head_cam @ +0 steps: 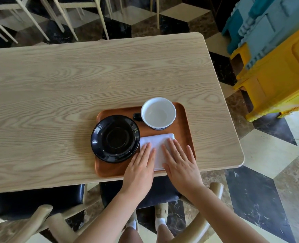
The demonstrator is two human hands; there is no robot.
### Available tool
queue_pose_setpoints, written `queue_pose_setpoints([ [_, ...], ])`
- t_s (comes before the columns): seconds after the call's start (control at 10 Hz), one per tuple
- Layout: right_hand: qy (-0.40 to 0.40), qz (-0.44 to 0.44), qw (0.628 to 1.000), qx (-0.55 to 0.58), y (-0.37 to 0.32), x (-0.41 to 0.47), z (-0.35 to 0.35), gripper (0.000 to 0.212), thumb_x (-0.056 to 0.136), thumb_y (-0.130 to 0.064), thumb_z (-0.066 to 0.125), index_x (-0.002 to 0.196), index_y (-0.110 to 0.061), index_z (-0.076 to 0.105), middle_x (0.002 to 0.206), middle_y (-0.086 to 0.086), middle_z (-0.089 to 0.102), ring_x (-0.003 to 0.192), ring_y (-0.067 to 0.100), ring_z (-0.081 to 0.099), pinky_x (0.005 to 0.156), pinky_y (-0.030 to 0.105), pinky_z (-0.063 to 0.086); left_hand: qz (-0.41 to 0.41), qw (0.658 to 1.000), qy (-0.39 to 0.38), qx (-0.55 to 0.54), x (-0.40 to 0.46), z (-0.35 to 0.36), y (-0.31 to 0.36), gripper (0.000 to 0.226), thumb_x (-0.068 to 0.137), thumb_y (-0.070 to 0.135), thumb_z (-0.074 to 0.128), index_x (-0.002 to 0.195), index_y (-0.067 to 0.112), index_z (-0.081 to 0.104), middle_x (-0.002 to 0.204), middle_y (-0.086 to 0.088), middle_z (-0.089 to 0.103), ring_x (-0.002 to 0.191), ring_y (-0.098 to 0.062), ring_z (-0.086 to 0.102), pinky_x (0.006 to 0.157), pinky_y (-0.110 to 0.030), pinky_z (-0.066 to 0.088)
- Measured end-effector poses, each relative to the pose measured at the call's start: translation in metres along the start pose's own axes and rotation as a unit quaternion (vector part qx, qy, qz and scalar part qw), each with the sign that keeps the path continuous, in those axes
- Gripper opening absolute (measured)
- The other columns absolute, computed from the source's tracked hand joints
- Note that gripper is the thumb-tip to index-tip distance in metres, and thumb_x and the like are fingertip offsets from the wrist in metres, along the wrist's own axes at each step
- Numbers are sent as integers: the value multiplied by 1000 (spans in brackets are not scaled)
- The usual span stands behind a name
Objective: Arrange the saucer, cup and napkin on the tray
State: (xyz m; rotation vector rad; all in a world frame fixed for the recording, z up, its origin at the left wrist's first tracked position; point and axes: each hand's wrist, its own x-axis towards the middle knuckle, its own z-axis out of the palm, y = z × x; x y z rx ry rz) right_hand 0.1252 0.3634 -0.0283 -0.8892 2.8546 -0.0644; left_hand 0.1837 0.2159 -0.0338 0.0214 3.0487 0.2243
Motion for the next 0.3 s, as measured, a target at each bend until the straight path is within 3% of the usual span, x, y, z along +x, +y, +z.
queue_pose_setpoints([
  [0.1, 0, -2, 1000, -15, -1, 1, -3, 54, 86, -35, 31, 131, -14, 51, 142, 10, 49, 130, 28, 46, 108, 48, 35, 3, 1000, 2, 4, 1, 0, 1, 52, 83, 20, 61, 132, 4, 49, 141, -17, 47, 130, -27, 45, 101, -39, 43],
  [0.2, -38, 1, 999, -10, -2, 3, -13, 49, 83, -37, 39, 123, -16, 59, 134, 10, 57, 123, 28, 54, 91, 52, 48, -6, 999, -32, 0, 3, -9, 0, 51, 77, 21, 70, 124, 6, 58, 135, -16, 55, 124, -27, 52, 94, -38, 49],
  [0.3, -76, 5, 997, -2, 0, 15, -38, 40, 76, -34, 68, 113, -17, 64, 119, 9, 67, 116, 29, 60, 93, 53, 47, -17, 998, -65, -23, 9, -36, 0, 40, 73, 21, 72, 111, 10, 66, 117, -12, 66, 105, -27, 65, 77, -35, 55],
])
